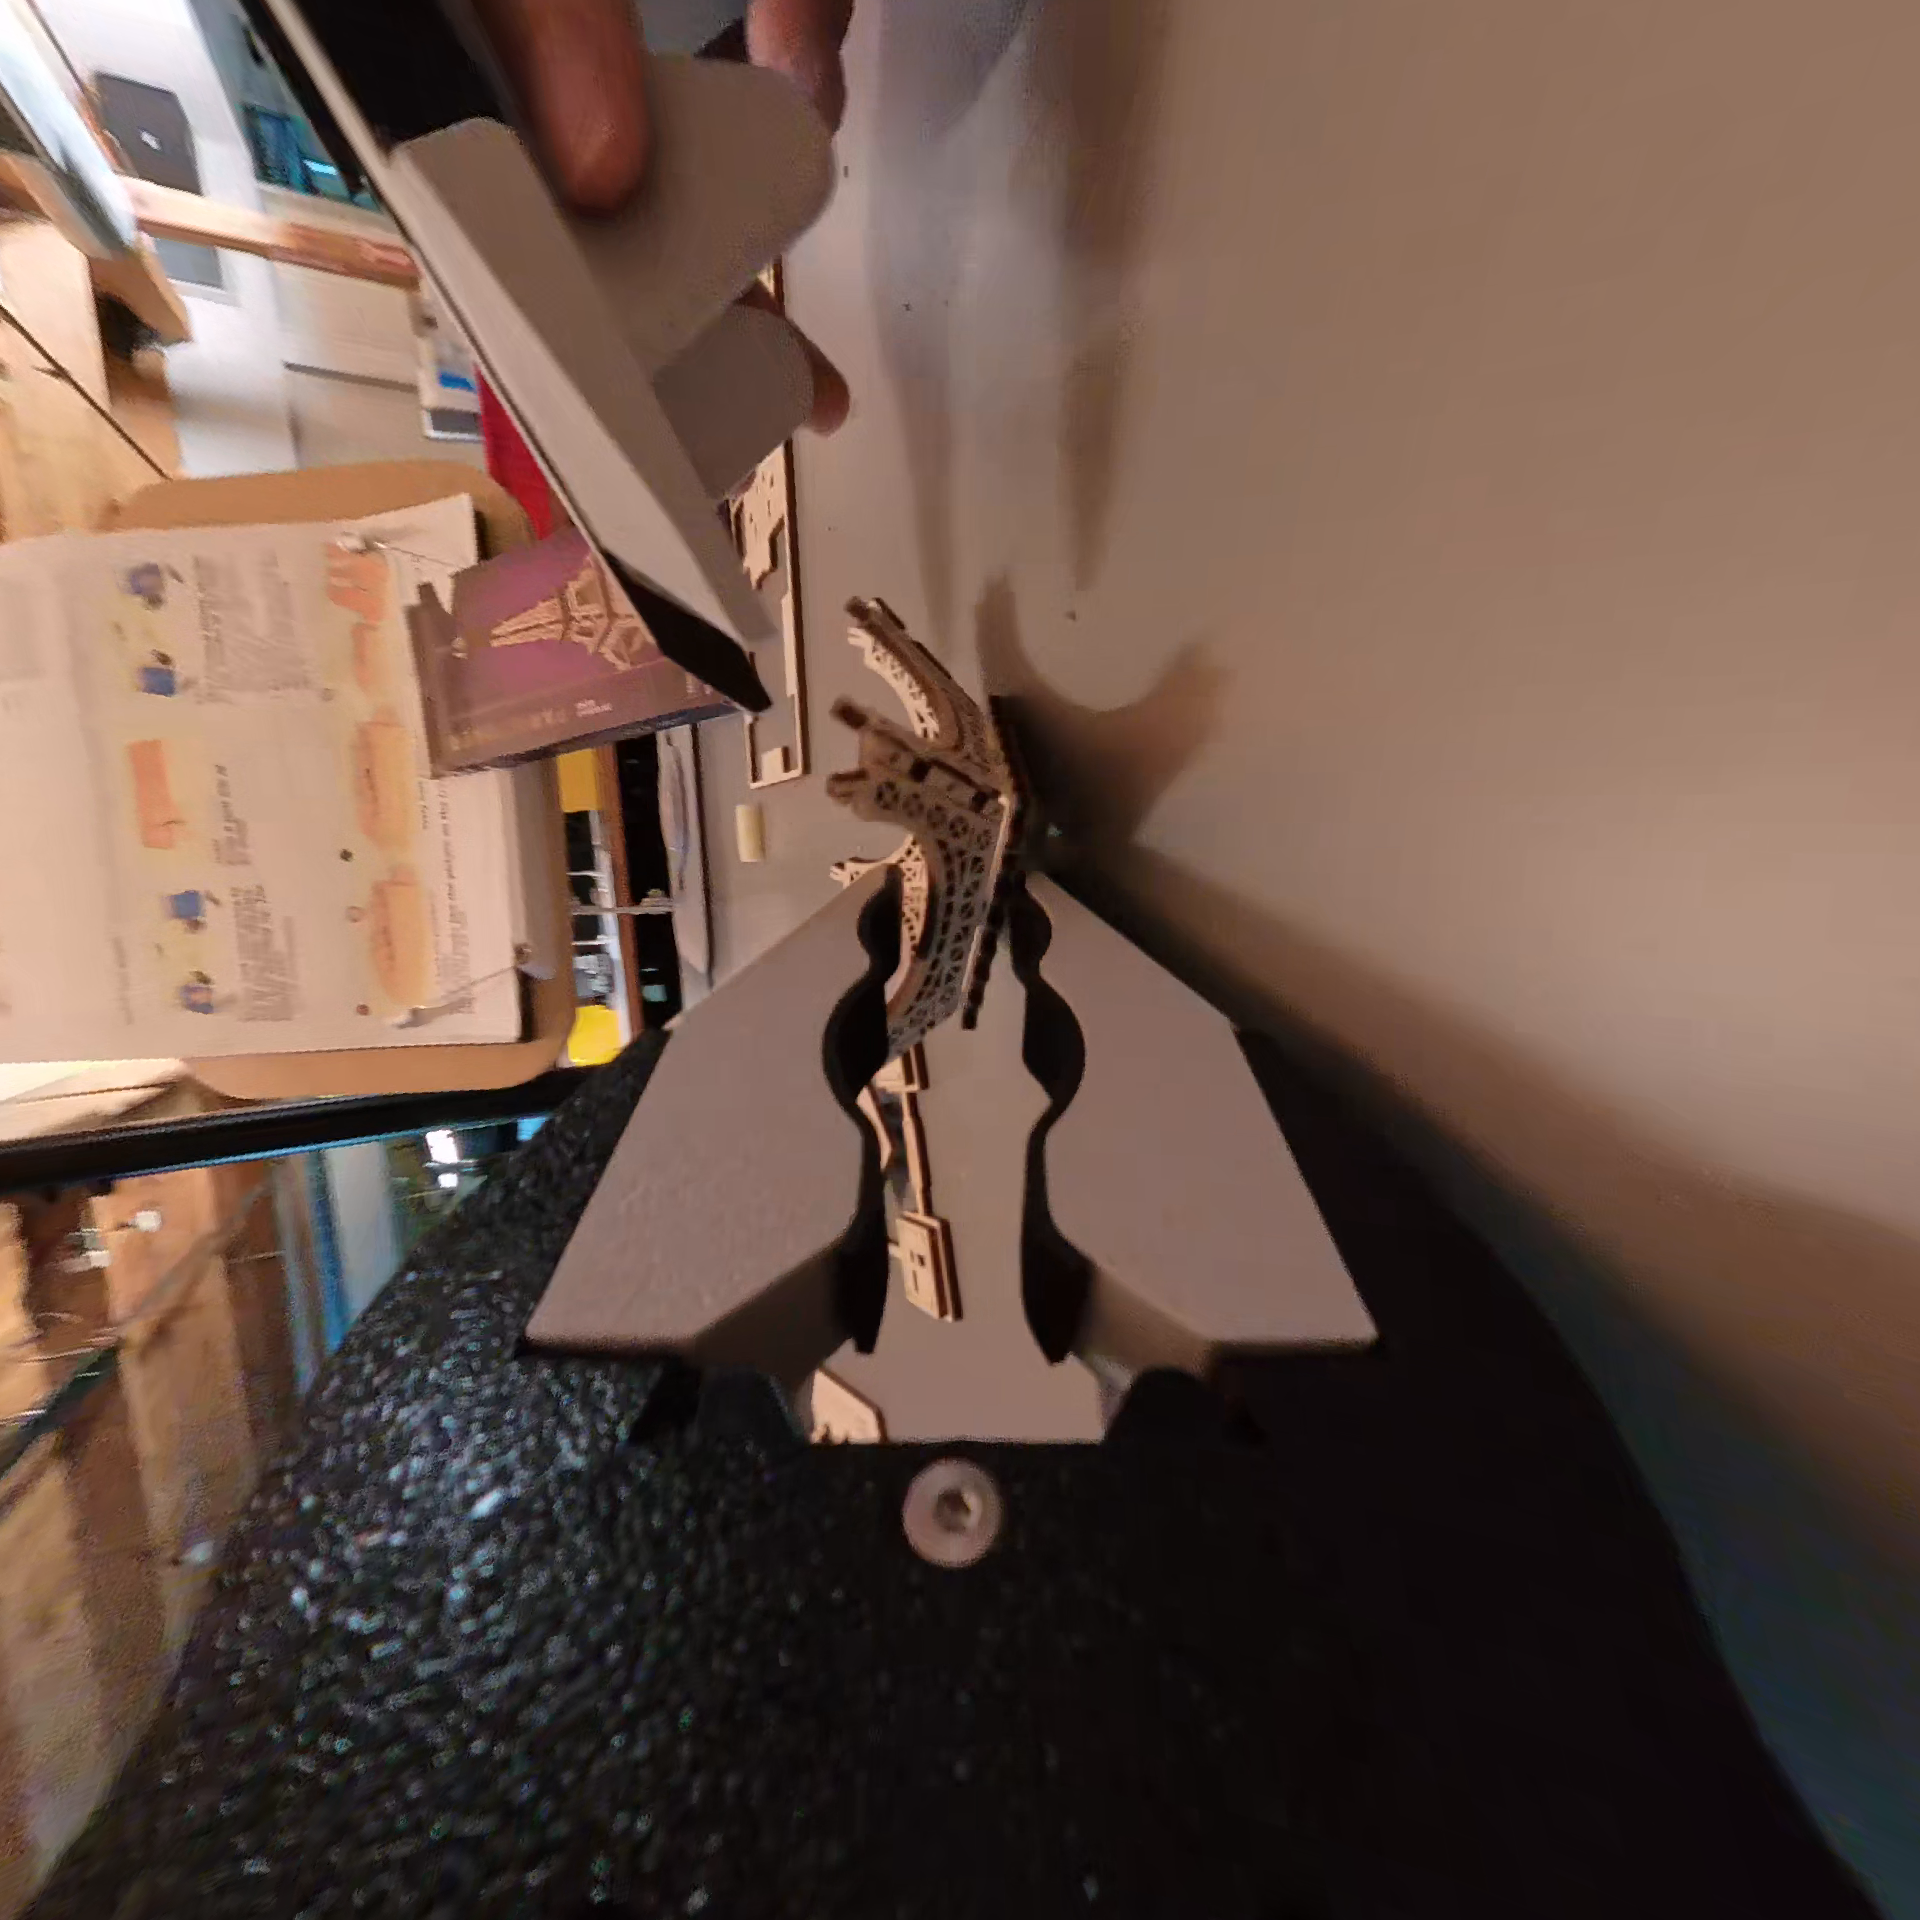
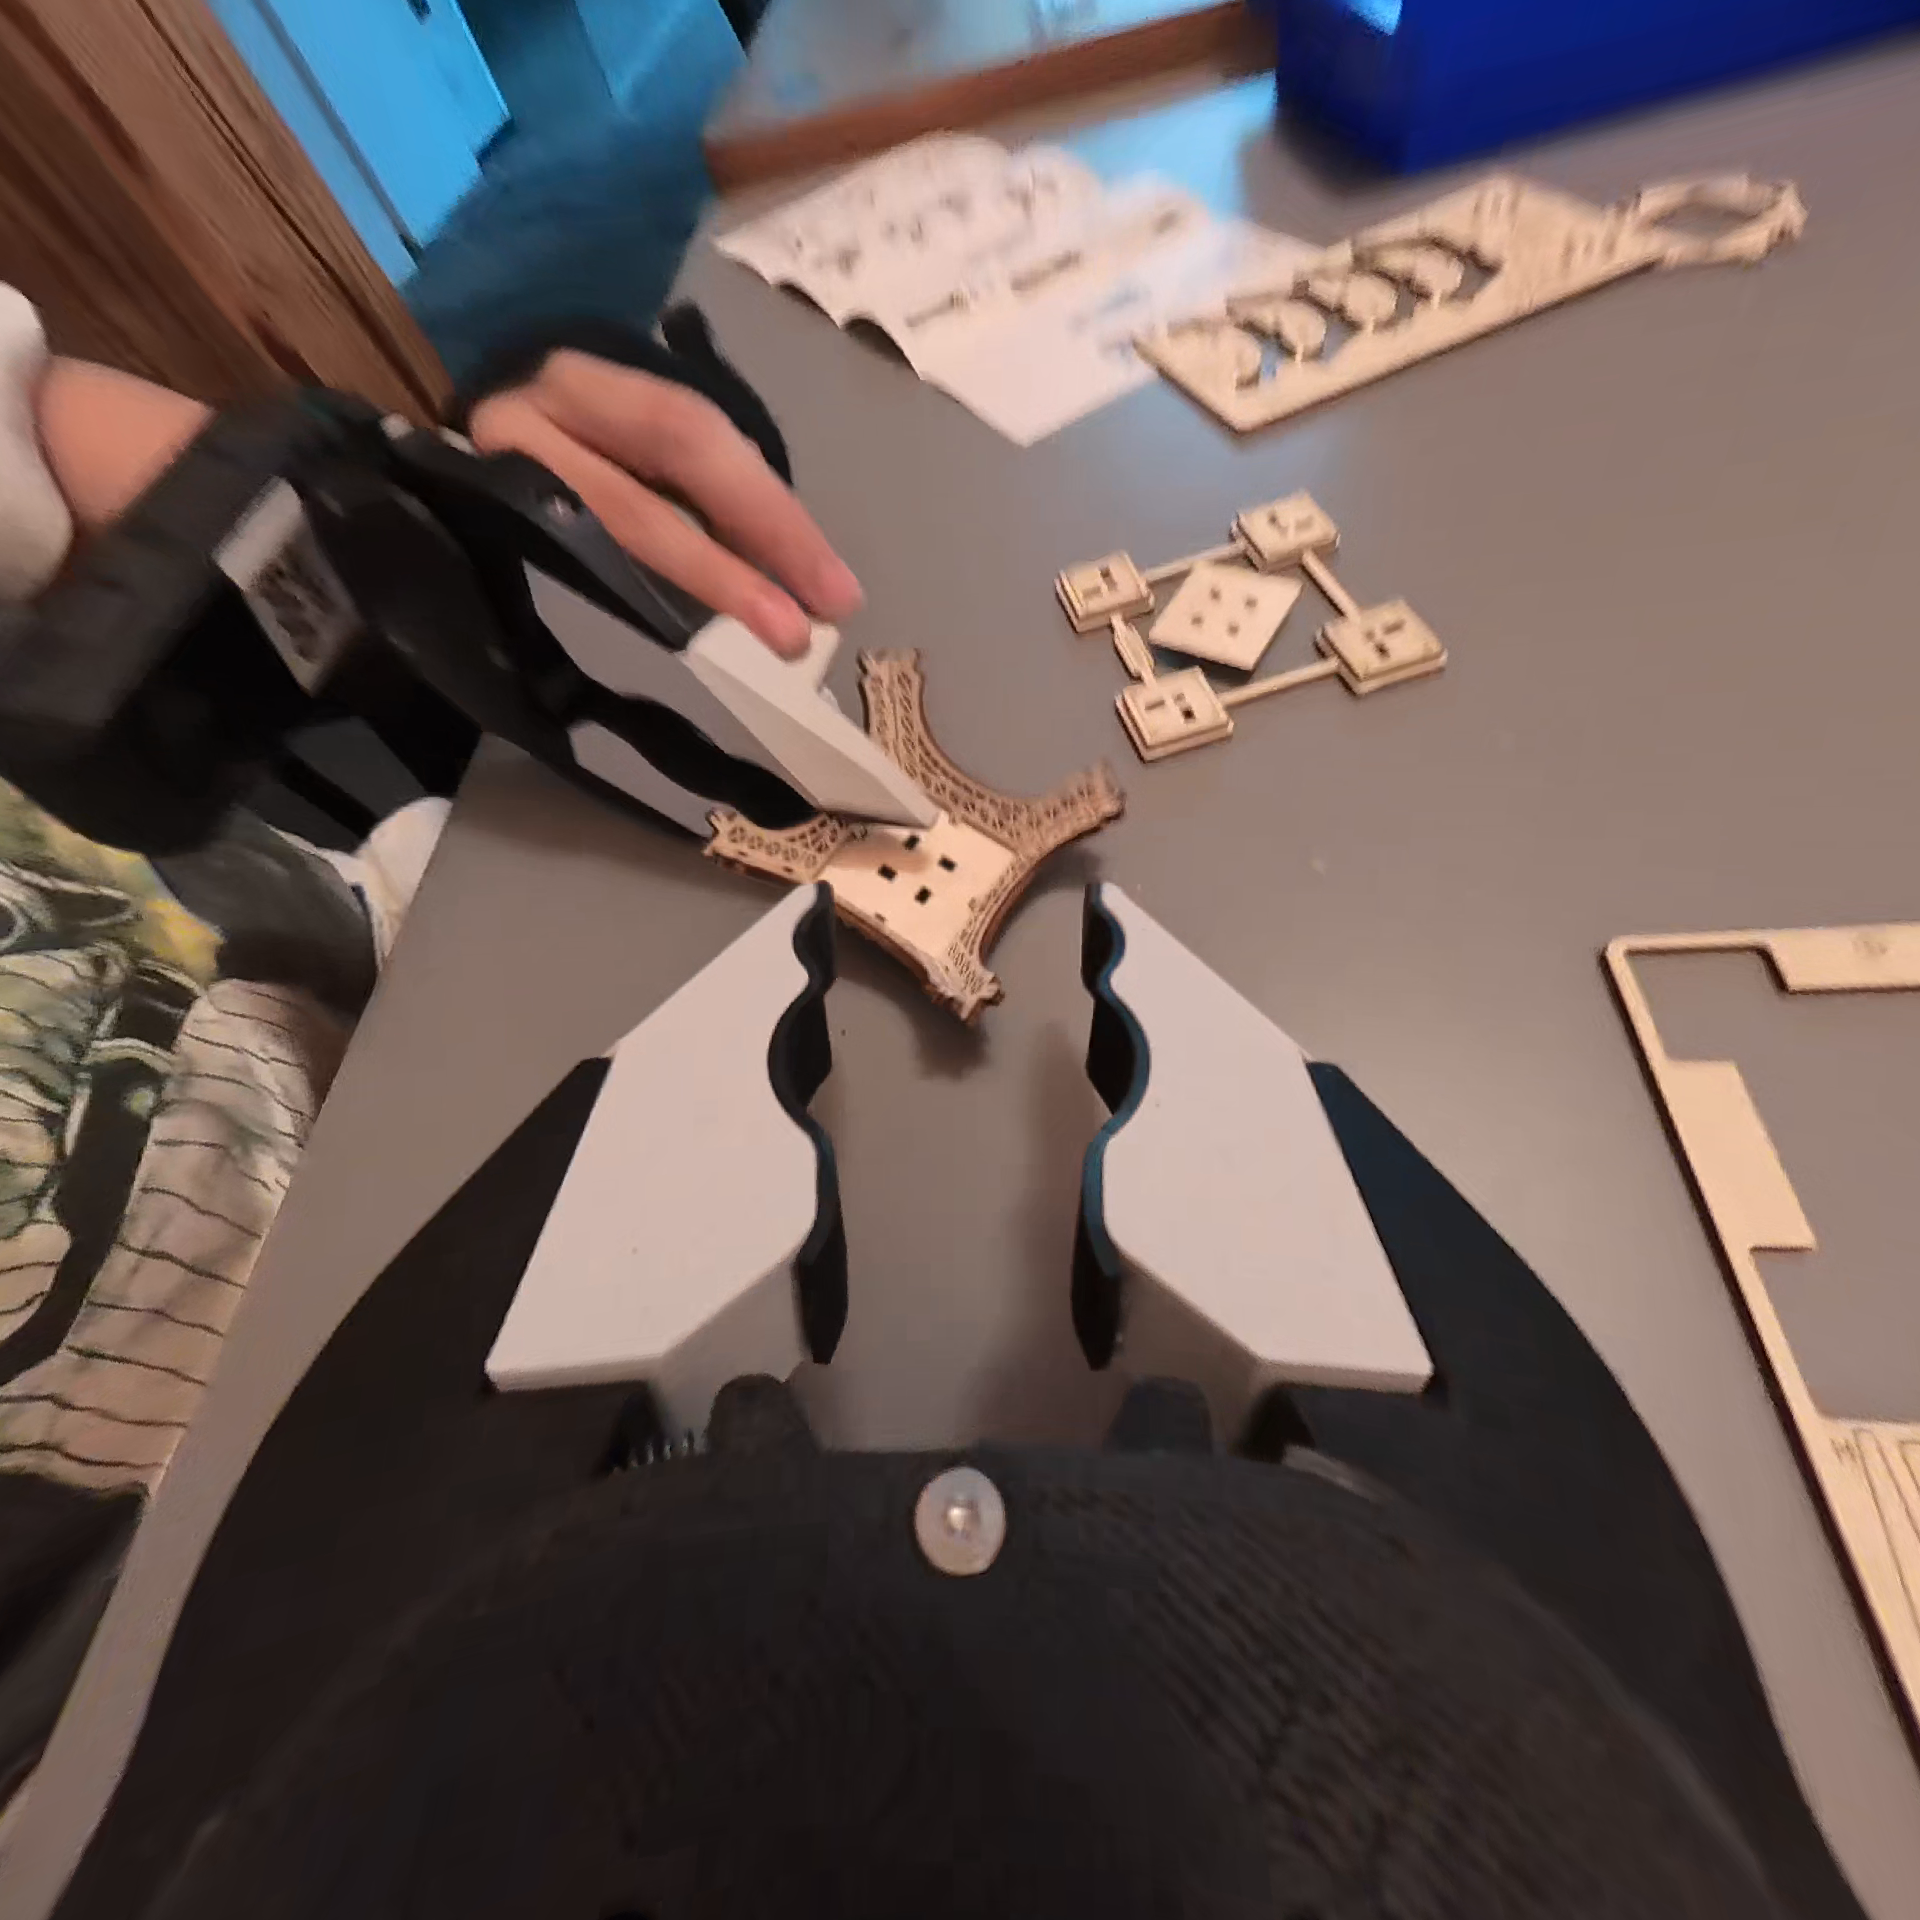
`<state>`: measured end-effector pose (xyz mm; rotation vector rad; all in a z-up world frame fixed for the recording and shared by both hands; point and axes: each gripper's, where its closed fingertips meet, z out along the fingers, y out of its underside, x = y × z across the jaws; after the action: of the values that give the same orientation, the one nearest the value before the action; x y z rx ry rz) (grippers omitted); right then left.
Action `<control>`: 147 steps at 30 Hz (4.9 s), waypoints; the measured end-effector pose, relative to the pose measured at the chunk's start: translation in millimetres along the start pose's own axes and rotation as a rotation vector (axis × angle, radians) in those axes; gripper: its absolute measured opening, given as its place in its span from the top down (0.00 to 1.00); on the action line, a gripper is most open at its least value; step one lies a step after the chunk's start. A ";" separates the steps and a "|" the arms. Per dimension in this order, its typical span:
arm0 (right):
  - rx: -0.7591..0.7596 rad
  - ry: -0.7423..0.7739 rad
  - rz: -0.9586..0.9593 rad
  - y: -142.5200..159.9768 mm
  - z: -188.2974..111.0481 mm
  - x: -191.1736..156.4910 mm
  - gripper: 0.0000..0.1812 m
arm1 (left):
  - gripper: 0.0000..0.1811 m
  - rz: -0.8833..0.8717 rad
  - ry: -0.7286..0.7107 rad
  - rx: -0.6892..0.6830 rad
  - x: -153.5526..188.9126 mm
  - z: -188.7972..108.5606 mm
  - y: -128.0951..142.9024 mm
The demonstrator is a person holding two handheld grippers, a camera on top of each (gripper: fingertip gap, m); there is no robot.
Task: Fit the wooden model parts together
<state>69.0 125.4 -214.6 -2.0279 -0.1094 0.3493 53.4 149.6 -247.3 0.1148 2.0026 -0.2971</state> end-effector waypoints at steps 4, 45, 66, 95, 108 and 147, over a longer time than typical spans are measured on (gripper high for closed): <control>-0.037 0.038 0.017 6.5 -1.8 8.5 0.75 | 0.77 -0.150 0.082 0.042 -5.0 -6.8 -1.9; -0.157 -0.012 -0.177 21.0 21.5 -11.0 0.87 | 0.83 -1.201 0.247 -0.241 -65.2 27.9 116.0; -0.082 0.349 -0.046 8.2 -1.7 57.5 0.82 | 0.83 -1.251 0.134 0.110 -107.2 42.7 126.0; -0.069 0.867 0.119 47.9 -120.4 144.6 0.71 | 0.57 -1.228 0.199 -0.050 -85.9 -1.7 137.9; 0.109 0.688 0.197 9.3 -91.4 123.8 0.70 | 0.74 -0.506 0.088 -0.647 27.2 -171.6 258.1; 0.519 -0.322 -0.006 -205.7 -124.2 -10.1 1.00 | 0.59 -0.802 -0.218 0.649 -190.1 -91.4 -5.2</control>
<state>110.6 112.9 22.0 -1.4482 -0.2011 0.6288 55.4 178.0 -38.3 -0.3129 1.5829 -1.4001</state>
